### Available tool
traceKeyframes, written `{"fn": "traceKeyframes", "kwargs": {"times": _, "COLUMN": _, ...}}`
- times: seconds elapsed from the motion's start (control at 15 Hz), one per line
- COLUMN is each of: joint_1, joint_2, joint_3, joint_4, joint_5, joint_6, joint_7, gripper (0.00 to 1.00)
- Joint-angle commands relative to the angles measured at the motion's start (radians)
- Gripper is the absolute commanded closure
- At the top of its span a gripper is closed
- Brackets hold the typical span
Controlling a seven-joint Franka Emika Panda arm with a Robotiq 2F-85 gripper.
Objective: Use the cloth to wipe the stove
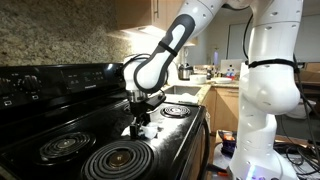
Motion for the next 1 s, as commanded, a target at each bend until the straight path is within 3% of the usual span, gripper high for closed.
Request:
{"fn": "traceKeyframes", "kwargs": {"times": 0.0, "joint_1": -0.005, "joint_2": 0.098, "joint_3": 0.004, "joint_4": 0.072, "joint_5": -0.096, "joint_6": 0.064, "joint_7": 0.106, "gripper": 0.91}}
{"fn": "traceKeyframes", "kwargs": {"times": 0.33, "joint_1": 0.013, "joint_2": 0.177, "joint_3": -0.016, "joint_4": 0.222, "joint_5": -0.176, "joint_6": 0.044, "joint_7": 0.208, "gripper": 0.91}}
{"fn": "traceKeyframes", "kwargs": {"times": 0.93, "joint_1": 0.044, "joint_2": 0.302, "joint_3": -0.033, "joint_4": 0.508, "joint_5": -0.133, "joint_6": -0.06, "joint_7": 0.186, "gripper": 0.91}}
